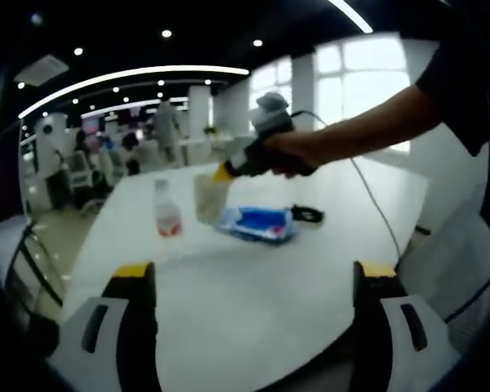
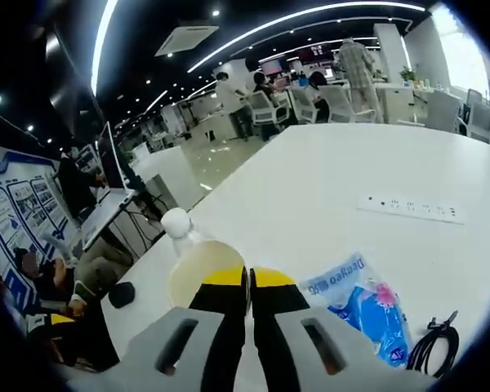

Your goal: Arrange the tabletop items into an orderly group along one side of the table until the central work area is clear of visible clutter.

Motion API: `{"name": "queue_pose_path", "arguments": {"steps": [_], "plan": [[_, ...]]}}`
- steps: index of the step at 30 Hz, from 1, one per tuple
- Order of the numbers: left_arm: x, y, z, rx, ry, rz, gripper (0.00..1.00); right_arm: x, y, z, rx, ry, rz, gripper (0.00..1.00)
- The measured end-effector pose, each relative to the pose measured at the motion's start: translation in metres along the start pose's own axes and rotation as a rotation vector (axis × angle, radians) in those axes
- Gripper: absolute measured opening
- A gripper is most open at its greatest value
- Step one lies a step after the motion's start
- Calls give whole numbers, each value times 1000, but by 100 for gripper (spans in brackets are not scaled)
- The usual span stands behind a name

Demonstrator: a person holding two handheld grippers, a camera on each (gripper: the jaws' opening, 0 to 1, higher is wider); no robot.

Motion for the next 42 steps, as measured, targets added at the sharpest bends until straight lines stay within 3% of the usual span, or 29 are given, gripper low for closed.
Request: {"name": "queue_pose_path", "arguments": {"steps": [13,24,34,42], "plan": [[0,-1,4,-3,-23,3,95,27,8,18,-11,-40,77,1],[1,-1,7,-1,-43,-4,92,38,7,34,4,-51,102,1],[3,-3,10,0,-67,-17,90,62,8,45,-36,-76,110,1],[4,-4,12,7,-84,-21,87,66,12,47,-58,-88,126,1]]}}
Point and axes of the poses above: the point that each gripper's makers call its tool centre point, and the gripper's own axes: x roughly forward along the fingers, y roughly to its right, z roughly out of its underside, the point moved 2 cm from there along -x, roughly backward along the fingers, and after that the axes turned 14 degrees about -x, right-handed, at the moved point
